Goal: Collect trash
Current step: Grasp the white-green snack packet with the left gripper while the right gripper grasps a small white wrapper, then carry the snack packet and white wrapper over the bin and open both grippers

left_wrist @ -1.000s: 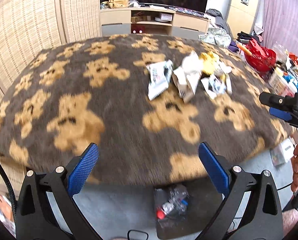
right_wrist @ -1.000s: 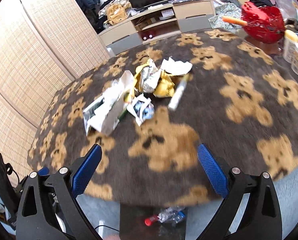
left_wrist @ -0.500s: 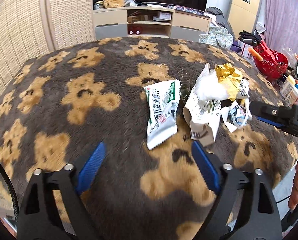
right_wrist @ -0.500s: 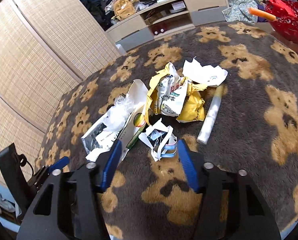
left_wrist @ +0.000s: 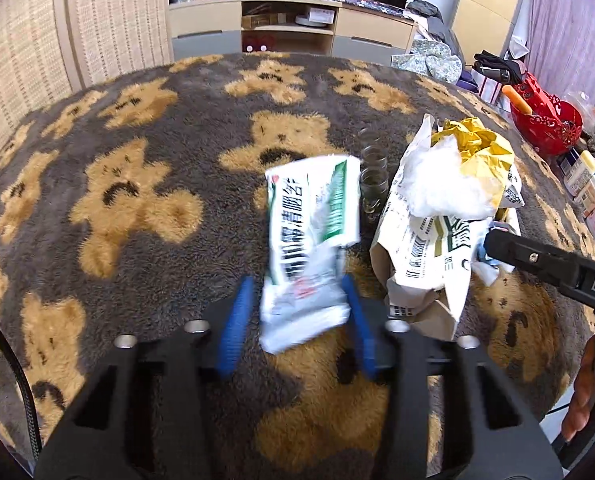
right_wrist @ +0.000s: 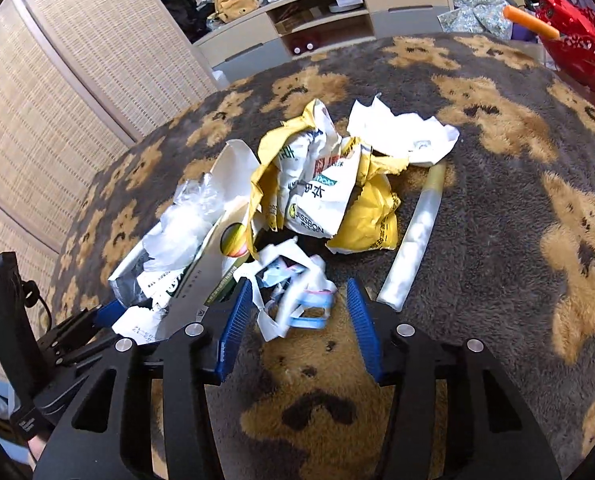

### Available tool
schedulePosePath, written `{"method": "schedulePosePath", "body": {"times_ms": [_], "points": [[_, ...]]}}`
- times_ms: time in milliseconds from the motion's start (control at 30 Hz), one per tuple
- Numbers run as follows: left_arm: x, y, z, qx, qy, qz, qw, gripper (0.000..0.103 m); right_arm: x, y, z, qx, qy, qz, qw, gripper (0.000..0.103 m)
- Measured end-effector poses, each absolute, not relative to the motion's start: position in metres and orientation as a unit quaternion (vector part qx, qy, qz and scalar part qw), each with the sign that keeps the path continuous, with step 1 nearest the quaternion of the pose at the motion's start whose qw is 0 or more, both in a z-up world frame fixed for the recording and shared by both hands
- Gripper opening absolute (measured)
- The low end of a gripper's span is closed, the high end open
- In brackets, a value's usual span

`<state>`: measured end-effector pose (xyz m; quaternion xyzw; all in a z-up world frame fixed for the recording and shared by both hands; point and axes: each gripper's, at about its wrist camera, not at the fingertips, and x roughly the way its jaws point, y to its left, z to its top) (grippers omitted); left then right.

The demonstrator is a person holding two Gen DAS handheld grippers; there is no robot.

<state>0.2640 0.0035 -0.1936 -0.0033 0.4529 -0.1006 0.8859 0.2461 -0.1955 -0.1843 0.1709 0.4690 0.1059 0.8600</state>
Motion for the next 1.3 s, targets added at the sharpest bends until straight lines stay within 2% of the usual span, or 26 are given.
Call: {"method": "schedulePosePath", "body": {"times_ms": [67, 167, 267, 800, 1300], "points": [[0.262, 0.006, -0.193, -0.007, 0.45, -0.104, 0.887, 0.035, 0.246, -0.193, -0.188, 0.174, 0.474, 0.112, 0.856, 0.049], [0.256, 0.009, -0.191, -0.002, 0.449, -0.105, 0.887, 0.032, 0.244, -0.188, -0.189, 0.17, 0.477, 0.123, 0.854, 0.02], [0.246, 0.013, -0.188, 0.003, 0.453, -0.103, 0.886, 0.031, 0.238, -0.184, -0.184, 0.167, 0.473, 0.128, 0.855, 0.016], [0.138, 0.026, -0.145, 0.004, 0.426, -0.106, 0.899, 0.031, 0.136, -0.192, -0.153, 0.153, 0.438, 0.151, 0.873, 0.015], [0.022, 0.005, -0.167, -0.019, 0.433, -0.127, 0.892, 0.031, 0.029, -0.188, -0.171, 0.144, 0.431, 0.159, 0.876, 0.015]]}}
